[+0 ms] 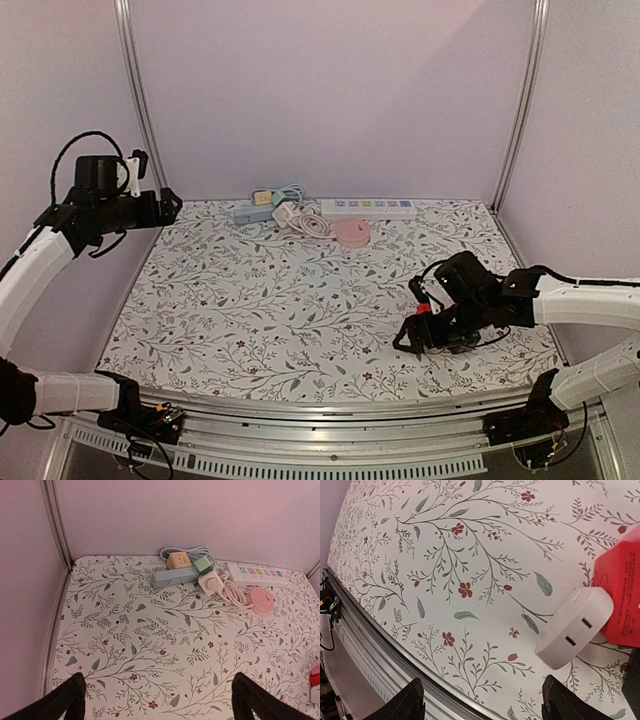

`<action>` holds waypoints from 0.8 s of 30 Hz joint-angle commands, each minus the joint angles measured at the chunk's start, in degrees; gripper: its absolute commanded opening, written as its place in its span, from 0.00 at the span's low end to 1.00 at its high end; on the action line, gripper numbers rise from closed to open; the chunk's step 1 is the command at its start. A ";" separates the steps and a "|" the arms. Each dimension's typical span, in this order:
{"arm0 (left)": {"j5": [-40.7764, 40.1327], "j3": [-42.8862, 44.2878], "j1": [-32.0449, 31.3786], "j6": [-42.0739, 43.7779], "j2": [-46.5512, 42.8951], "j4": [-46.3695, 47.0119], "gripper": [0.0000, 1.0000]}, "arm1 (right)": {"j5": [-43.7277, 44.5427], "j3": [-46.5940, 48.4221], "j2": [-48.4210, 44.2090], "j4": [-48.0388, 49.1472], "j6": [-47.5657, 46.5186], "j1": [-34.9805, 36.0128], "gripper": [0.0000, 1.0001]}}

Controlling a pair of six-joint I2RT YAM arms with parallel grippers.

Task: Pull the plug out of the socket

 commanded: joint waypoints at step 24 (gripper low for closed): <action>1.95 -0.69 -8.93 0.89 4.54 -1.61 1.00 | 26.25 12.08 -1.31 -22.25 6.09 -7.74 0.85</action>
